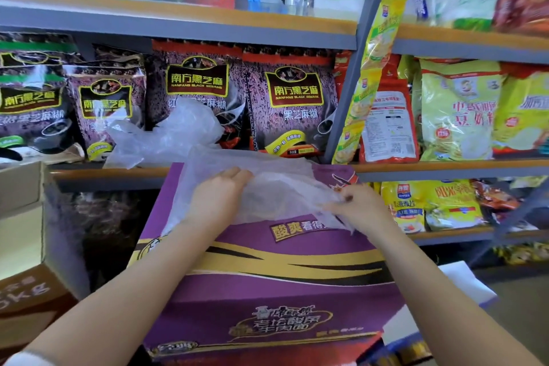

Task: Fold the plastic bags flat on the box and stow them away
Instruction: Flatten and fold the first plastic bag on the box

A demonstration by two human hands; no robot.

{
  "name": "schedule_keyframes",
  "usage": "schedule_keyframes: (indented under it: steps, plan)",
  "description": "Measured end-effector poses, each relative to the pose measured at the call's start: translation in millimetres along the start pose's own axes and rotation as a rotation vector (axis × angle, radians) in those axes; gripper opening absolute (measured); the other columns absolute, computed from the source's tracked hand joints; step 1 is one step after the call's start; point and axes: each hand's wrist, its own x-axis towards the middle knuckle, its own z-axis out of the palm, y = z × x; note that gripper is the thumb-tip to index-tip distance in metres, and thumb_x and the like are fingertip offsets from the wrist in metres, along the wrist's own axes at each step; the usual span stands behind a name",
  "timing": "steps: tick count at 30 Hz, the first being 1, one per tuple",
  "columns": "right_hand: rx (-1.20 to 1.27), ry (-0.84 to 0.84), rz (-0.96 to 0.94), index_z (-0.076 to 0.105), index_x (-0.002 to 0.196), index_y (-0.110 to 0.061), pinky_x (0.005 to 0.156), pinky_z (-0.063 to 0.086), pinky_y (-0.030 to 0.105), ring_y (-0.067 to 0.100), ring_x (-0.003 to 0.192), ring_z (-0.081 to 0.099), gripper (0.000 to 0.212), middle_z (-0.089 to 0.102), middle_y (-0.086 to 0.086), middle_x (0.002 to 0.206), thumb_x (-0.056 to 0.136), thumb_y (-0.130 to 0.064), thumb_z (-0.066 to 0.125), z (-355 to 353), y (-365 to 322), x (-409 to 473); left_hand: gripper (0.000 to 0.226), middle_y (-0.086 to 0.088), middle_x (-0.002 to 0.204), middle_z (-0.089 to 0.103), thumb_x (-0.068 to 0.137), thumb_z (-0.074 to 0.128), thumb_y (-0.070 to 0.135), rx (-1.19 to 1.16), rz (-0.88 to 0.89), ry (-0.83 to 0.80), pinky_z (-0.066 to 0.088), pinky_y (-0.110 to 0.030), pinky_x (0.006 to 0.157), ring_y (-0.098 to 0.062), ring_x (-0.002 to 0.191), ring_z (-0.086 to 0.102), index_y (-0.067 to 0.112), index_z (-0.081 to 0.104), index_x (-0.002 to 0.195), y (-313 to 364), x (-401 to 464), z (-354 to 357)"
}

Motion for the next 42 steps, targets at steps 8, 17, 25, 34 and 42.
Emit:
schedule_keyframes:
  steps: [8,17,25,34,42]
  plan:
    - [1.338,-0.401,0.102,0.063,0.090,-0.009,0.059,0.052,0.023,0.007,0.049,0.055,0.017,0.056,-0.002,0.055,0.082,-0.023,0.059,-15,-1,-4,0.045,-0.010,0.122,0.057,0.086,0.048,0.000,0.146,-0.178,-0.125,0.047,-0.036,0.074,-0.029,0.108,0.057,0.012,0.047,0.130,-14,2,-8]
    - [0.568,-0.082,-0.037,0.052,0.117,-0.027,0.063,0.045,0.024,0.012,0.082,0.059,0.052,0.060,0.004,0.100,0.078,0.008,0.058,-24,29,15,0.055,-0.007,0.131,0.052,0.086,0.040,-0.006,0.065,-0.186,-0.260,0.047,-0.035,0.083,-0.028,0.108,0.057,0.018,0.038,0.135,-29,-12,-8]
    - [-0.455,0.085,-0.587,0.043,0.134,-0.027,0.115,0.000,0.046,0.019,0.137,0.025,0.051,0.037,-0.005,0.142,0.085,-0.028,0.057,7,-32,-8,0.042,-0.006,0.123,0.061,0.091,0.045,0.008,0.053,0.012,-0.132,0.055,-0.039,0.070,-0.025,0.099,0.064,0.020,0.047,0.132,-28,-32,-20]
    - [-0.554,0.231,-0.869,0.060,0.068,-0.018,0.043,0.045,0.024,0.018,0.060,0.059,0.035,0.059,-0.002,0.071,0.049,-0.003,0.085,56,-50,-7,0.065,-0.009,0.109,0.068,0.066,0.061,-0.012,0.076,0.021,-0.091,0.056,-0.037,0.058,-0.027,0.089,0.068,0.020,0.054,0.122,-36,-58,-26]
    - [-0.574,0.181,-0.786,0.053,0.076,-0.017,0.038,0.037,0.027,0.022,0.056,0.057,0.043,0.054,0.001,0.079,0.053,0.007,0.079,43,-18,10,0.074,0.003,0.143,0.043,0.076,0.042,-0.012,-0.030,-0.133,-0.261,0.033,-0.024,0.105,-0.016,0.130,0.042,0.029,0.039,0.138,-75,-75,-35]
